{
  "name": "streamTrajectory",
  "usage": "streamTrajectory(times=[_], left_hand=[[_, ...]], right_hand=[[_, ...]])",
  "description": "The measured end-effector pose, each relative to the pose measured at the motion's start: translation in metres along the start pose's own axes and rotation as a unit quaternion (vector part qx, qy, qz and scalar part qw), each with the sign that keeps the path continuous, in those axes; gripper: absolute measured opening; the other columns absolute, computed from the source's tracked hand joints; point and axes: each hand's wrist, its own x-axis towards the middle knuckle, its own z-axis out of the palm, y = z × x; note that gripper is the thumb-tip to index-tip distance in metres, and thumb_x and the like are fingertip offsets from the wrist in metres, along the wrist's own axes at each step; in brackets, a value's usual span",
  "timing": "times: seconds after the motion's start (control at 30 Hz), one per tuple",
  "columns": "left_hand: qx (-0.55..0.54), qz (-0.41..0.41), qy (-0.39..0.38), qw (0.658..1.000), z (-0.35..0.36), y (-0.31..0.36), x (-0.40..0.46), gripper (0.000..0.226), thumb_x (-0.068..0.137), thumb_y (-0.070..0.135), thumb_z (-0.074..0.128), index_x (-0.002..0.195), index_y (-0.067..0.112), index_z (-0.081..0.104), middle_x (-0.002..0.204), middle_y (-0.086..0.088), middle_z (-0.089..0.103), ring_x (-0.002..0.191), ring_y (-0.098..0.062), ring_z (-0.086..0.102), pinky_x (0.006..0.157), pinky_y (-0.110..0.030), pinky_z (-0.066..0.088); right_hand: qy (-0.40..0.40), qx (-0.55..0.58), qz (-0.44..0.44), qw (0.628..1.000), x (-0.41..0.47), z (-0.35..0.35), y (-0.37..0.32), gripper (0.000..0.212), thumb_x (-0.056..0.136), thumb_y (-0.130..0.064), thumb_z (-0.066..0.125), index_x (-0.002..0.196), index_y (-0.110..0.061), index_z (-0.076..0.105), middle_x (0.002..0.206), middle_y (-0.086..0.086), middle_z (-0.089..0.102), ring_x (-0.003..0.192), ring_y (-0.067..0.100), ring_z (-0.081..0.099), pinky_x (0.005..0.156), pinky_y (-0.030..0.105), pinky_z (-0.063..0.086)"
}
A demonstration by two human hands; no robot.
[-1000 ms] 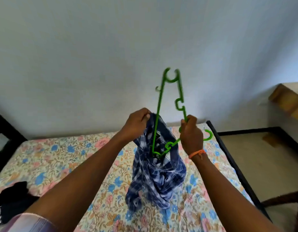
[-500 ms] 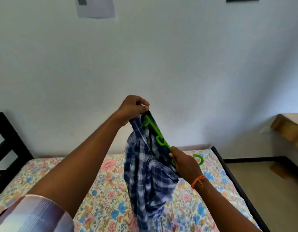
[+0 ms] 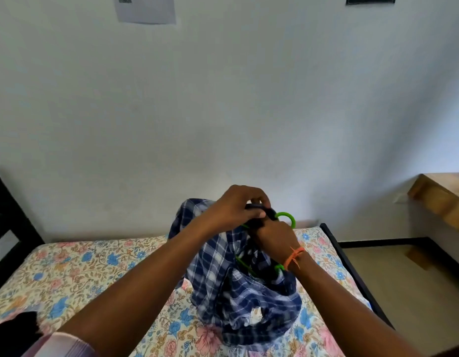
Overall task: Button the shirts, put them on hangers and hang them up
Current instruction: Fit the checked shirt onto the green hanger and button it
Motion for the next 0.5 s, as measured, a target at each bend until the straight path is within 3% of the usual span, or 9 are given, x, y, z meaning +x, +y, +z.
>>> streamTrajectory(times=[0.1, 0.17, 0.23, 0.3, 0.4, 0.5], left_hand=[[-0.045, -0.065, 0.016, 0.997, -0.006, -0.023, -0.017, 0.023, 0.083, 0.021, 0.077, 0.104, 0.022, 0.069, 0.087, 0.010, 0.066, 0.076, -0.013, 0.068, 0.066, -0.022, 0.051], [-0.052, -0.082, 0.026, 0.995, -0.006, -0.034, -0.026, 0.026, 0.080, 0.020, 0.080, 0.104, 0.021, 0.071, 0.084, 0.010, 0.068, 0.077, -0.009, 0.068, 0.068, -0.021, 0.049], [-0.064, -0.064, 0.001, 0.996, -0.006, -0.035, -0.030, 0.023, 0.078, 0.019, 0.082, 0.100, 0.022, 0.075, 0.082, 0.009, 0.073, 0.076, -0.002, 0.069, 0.069, -0.018, 0.052], [-0.087, -0.048, -0.016, 0.995, -0.005, -0.032, -0.030, 0.022, 0.078, 0.015, 0.081, 0.099, 0.021, 0.078, 0.083, 0.008, 0.076, 0.076, -0.003, 0.071, 0.071, -0.021, 0.057], [-0.093, -0.048, 0.038, 0.994, -0.006, -0.030, -0.030, 0.023, 0.080, 0.017, 0.080, 0.102, 0.020, 0.075, 0.087, 0.012, 0.074, 0.077, -0.003, 0.069, 0.070, -0.020, 0.054], [-0.059, -0.098, 0.228, 0.967, 0.013, -0.047, -0.048, 0.033, 0.080, 0.044, 0.077, 0.100, 0.026, 0.059, 0.087, 0.010, 0.061, 0.074, -0.007, 0.057, 0.064, -0.021, 0.047]], right_hand=[[0.095, 0.008, 0.017, 0.995, -0.018, 0.007, 0.012, 0.022, 0.087, -0.032, 0.068, 0.087, -0.012, 0.059, 0.097, 0.006, 0.053, 0.036, 0.022, 0.046, 0.030, 0.025, 0.029], [0.124, 0.052, 0.074, 0.988, -0.023, 0.007, 0.014, 0.030, 0.085, -0.036, 0.066, 0.097, -0.015, 0.049, 0.102, 0.003, 0.043, 0.037, 0.024, 0.047, 0.029, 0.025, 0.031], [0.106, 0.095, 0.140, 0.980, -0.019, 0.004, 0.015, 0.055, 0.076, -0.027, 0.079, 0.116, -0.016, 0.044, 0.120, 0.007, 0.041, 0.042, 0.028, 0.053, 0.032, 0.030, 0.040], [0.012, 0.064, 0.151, 0.986, -0.009, 0.002, 0.016, 0.063, 0.078, -0.026, 0.078, 0.131, -0.020, 0.043, 0.131, 0.010, 0.048, 0.057, 0.033, 0.063, 0.043, 0.035, 0.049], [-0.065, 0.045, 0.117, 0.990, 0.003, 0.003, 0.015, 0.024, 0.096, -0.041, 0.058, 0.106, -0.019, 0.057, 0.095, 0.006, 0.069, 0.077, 0.031, 0.067, 0.056, 0.035, 0.046], [-0.040, 0.087, 0.135, 0.986, 0.012, -0.001, 0.020, 0.021, 0.095, -0.037, 0.060, 0.088, -0.016, 0.059, 0.079, 0.006, 0.067, 0.073, 0.030, 0.064, 0.054, 0.032, 0.035]])
